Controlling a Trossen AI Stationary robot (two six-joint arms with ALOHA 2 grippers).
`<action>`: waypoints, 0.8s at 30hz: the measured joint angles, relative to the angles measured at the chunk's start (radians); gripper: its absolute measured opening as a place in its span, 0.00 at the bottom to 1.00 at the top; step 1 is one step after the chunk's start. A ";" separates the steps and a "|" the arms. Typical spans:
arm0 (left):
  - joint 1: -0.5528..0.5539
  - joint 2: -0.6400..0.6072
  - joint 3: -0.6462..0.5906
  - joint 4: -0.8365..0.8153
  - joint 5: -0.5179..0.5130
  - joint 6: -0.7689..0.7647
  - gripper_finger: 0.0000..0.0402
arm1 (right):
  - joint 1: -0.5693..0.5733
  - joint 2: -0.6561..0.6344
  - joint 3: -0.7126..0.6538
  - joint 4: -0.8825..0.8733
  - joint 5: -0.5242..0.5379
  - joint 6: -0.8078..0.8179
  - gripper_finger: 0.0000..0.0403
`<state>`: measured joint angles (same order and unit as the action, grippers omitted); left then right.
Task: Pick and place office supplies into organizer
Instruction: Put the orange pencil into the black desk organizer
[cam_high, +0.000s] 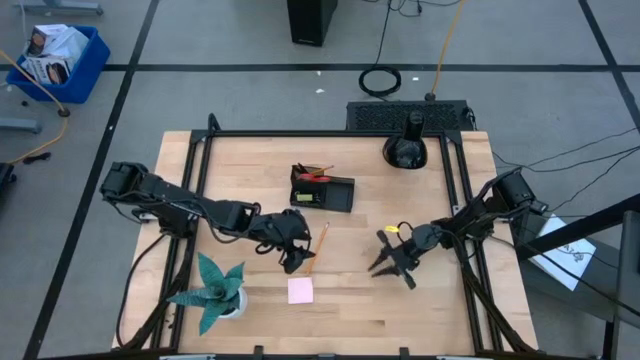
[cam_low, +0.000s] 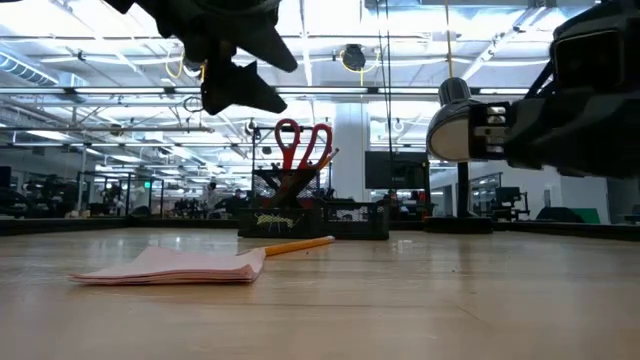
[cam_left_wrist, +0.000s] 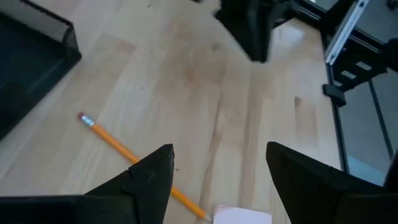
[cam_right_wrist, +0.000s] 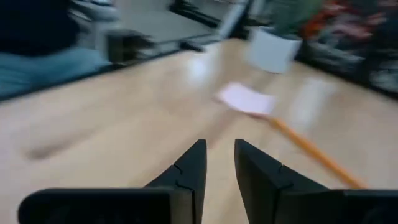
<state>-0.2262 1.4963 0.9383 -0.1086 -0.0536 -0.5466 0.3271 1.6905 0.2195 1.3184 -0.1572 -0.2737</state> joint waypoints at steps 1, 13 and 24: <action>-0.002 0.000 0.000 0.003 0.000 0.005 0.64 | 0.000 0.000 0.000 0.006 0.050 -0.016 0.18; -0.007 0.000 0.000 -0.081 -0.029 0.004 0.64 | -0.003 -0.002 0.015 0.251 0.156 0.427 0.18; 0.004 -0.041 -0.034 0.085 -0.098 0.136 0.64 | 0.002 -0.019 0.098 0.248 0.202 0.493 0.18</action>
<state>-0.2220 1.4554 0.9041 -0.0231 -0.1521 -0.4109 0.3294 1.6714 0.3179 1.5660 0.0451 0.2192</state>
